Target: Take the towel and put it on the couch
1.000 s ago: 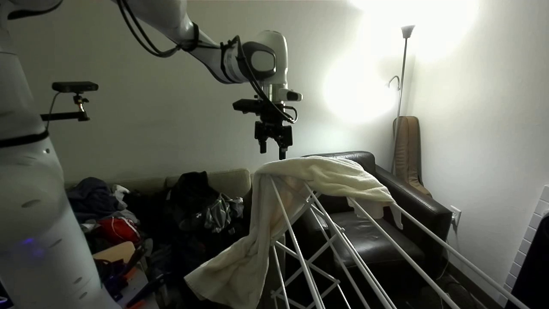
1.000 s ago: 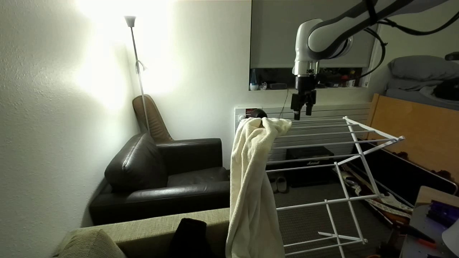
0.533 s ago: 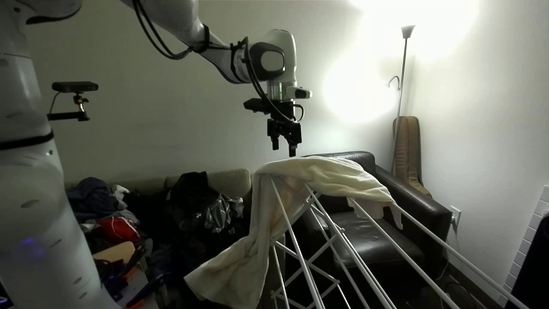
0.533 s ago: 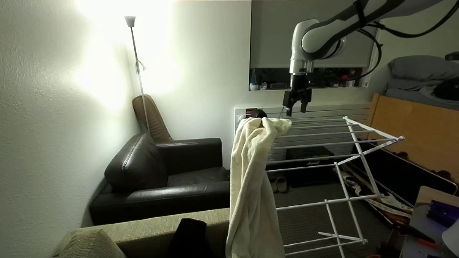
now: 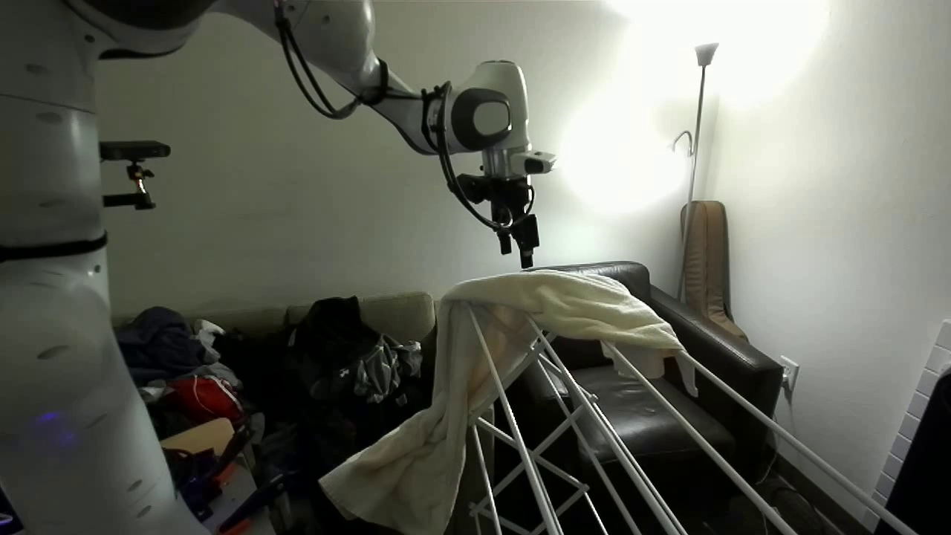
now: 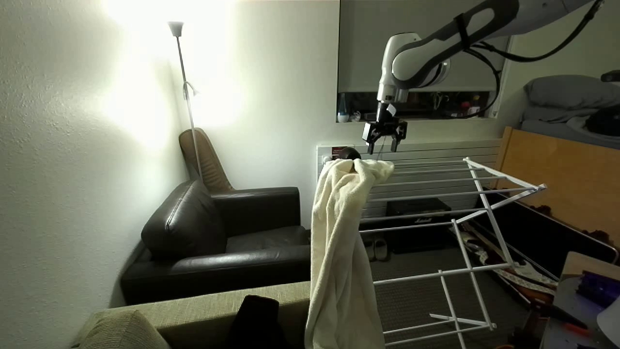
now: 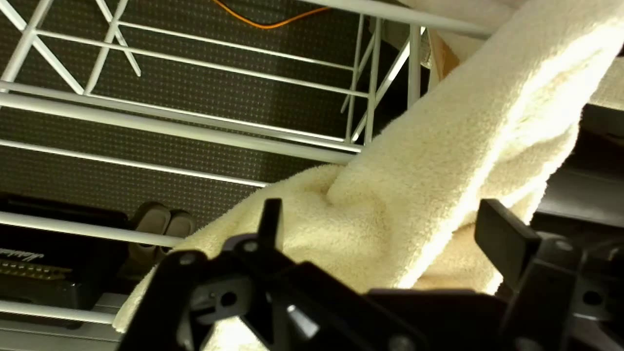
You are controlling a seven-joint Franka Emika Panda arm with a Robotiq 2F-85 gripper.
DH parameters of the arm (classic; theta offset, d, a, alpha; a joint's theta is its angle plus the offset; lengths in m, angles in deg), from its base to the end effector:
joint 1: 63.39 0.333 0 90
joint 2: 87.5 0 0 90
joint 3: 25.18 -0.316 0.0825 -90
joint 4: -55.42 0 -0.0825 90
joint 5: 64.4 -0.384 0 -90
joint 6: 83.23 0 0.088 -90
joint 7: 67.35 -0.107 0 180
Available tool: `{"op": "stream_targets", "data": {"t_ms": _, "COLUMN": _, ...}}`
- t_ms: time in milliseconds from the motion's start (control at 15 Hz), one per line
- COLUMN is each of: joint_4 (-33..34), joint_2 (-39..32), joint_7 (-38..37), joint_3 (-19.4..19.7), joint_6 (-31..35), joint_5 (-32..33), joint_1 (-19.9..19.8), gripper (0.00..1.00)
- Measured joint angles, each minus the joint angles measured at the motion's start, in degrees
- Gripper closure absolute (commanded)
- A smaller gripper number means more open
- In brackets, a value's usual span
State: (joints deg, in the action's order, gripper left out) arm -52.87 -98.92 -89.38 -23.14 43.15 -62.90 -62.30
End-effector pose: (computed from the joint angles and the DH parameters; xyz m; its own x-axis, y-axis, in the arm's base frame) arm 0.6176 -0.0101 0.4118 0.9196 -0.3744 0.1187 -0.3752 -0.9268 -0.0159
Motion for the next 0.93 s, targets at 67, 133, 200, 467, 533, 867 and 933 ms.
{"op": "stream_targets", "data": {"t_ms": 67, "joint_4": 0.4, "joint_2": -0.7, "joint_7": -1.3, "joint_3": 0.0, "joint_6": 0.9, "joint_5": 0.1, "joint_1": 0.1, "gripper": 0.00}}
{"op": "stream_targets", "data": {"t_ms": 133, "joint_4": 0.6, "joint_2": -1.3, "joint_7": -2.5, "joint_3": 0.1, "joint_6": 1.9, "joint_5": 0.3, "joint_1": 0.2, "gripper": 0.00}}
{"op": "stream_targets", "data": {"t_ms": 200, "joint_4": 0.9, "joint_2": -1.8, "joint_7": -3.8, "joint_3": 0.2, "joint_6": 2.8, "joint_5": 0.7, "joint_1": 0.4, "gripper": 0.00}}
{"op": "stream_targets", "data": {"t_ms": 467, "joint_4": 2.1, "joint_2": -4.0, "joint_7": -9.2, "joint_3": 1.4, "joint_6": 5.6, "joint_5": 3.6, "joint_1": 1.5, "gripper": 0.00}}
{"op": "stream_targets", "data": {"t_ms": 533, "joint_4": 2.5, "joint_2": -4.6, "joint_7": -10.0, "joint_3": 1.7, "joint_6": 5.7, "joint_5": 3.8, "joint_1": 1.6, "gripper": 0.00}}
{"op": "stream_targets", "data": {"t_ms": 867, "joint_4": 5.9, "joint_2": -9.0, "joint_7": -11.1, "joint_3": 3.4, "joint_6": 5.8, "joint_5": 3.8, "joint_1": 1.6, "gripper": 0.00}}
{"op": "stream_targets", "data": {"t_ms": 933, "joint_4": 6.7, "joint_2": -9.9, "joint_7": -11.1, "joint_3": 3.7, "joint_6": 5.8, "joint_5": 3.8, "joint_1": 1.6, "gripper": 0.00}}
